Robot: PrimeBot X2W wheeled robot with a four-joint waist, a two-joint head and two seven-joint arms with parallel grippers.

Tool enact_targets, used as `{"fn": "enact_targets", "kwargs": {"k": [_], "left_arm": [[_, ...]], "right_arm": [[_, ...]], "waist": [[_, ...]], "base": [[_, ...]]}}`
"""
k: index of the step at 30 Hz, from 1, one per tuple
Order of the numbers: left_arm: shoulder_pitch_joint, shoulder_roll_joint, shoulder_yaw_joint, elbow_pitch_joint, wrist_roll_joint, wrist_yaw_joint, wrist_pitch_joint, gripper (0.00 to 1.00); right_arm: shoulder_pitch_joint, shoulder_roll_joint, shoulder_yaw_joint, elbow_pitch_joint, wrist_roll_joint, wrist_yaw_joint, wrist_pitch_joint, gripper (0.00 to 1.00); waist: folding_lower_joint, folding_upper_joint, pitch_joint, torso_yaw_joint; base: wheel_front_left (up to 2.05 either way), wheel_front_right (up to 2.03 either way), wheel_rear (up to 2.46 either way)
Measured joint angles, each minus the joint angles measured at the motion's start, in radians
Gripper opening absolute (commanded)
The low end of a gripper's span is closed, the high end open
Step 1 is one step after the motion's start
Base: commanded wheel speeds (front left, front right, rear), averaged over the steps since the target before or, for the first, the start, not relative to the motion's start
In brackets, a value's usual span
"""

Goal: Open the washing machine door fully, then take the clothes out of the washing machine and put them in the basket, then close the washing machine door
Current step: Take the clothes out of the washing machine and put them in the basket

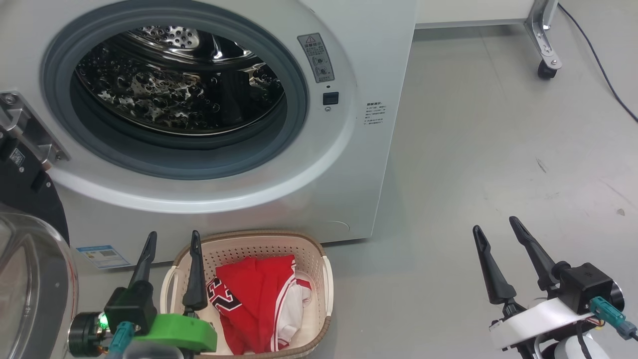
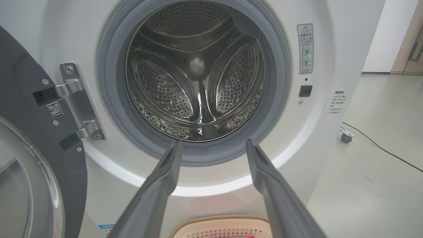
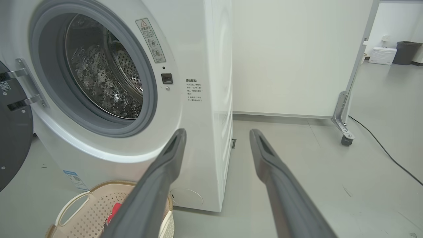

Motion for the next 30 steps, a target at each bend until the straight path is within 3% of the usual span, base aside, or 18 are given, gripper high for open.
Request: {"fn": "enact_targets", "kwargs": {"k": [30], "left_arm": [[0.136, 0.008, 0.002, -0.090, 0.031, 0.000, 0.002, 1.00]], "right_arm": [[0.048, 0.016, -0.008, -0.014, -0.024, -0.009, 0.000, 1.00]], "waist": [[0.0000, 0.0000, -0.028, 0.005]], "base": [[0.00, 0.00, 0.00]]}}
